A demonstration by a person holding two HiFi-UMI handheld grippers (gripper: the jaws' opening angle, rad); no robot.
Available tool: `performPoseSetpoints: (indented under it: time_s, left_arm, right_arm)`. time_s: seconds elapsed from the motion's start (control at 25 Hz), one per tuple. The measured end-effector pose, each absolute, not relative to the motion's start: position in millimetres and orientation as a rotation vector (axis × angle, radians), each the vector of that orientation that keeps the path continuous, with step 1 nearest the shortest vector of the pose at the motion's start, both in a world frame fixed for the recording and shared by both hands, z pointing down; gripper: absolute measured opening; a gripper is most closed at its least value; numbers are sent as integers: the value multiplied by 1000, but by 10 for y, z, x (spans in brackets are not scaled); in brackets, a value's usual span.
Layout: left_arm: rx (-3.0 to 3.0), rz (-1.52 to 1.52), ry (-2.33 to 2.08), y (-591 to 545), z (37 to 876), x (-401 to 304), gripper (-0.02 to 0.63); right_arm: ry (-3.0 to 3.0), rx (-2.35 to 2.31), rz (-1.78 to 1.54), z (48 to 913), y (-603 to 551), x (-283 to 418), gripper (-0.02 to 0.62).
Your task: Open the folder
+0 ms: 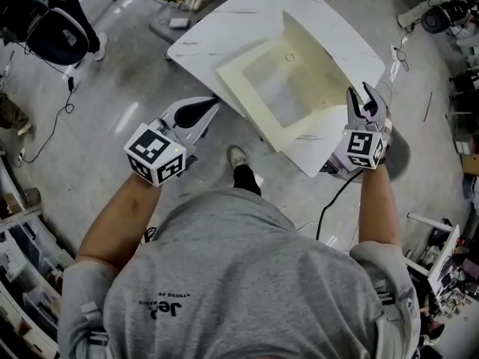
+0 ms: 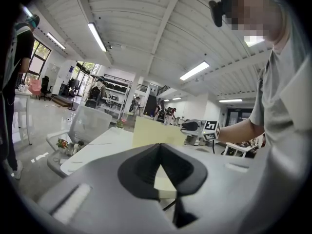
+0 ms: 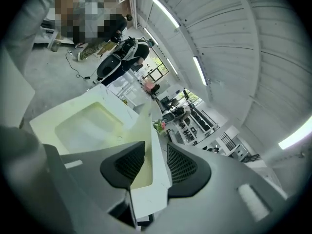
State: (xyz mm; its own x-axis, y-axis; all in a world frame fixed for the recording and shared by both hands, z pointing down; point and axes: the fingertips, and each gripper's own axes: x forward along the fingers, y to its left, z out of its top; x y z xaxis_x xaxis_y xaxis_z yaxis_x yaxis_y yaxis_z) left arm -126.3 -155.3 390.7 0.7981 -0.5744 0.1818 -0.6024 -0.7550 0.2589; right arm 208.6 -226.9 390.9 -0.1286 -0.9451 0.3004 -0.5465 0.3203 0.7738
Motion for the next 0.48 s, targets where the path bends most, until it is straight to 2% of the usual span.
performPoseSetpoints:
  time_s: [0.16,0.48]
  left_arm:
    - [2670,151,-895,-1688,3979,-1137,58]
    - [2650,190,-862,-1929,4131,-810,58]
  right_arm:
    - [-1731,1368,-618,3989,-2559,2378,86]
    - [-1618,1419,-540,4207,-3096,3010,87]
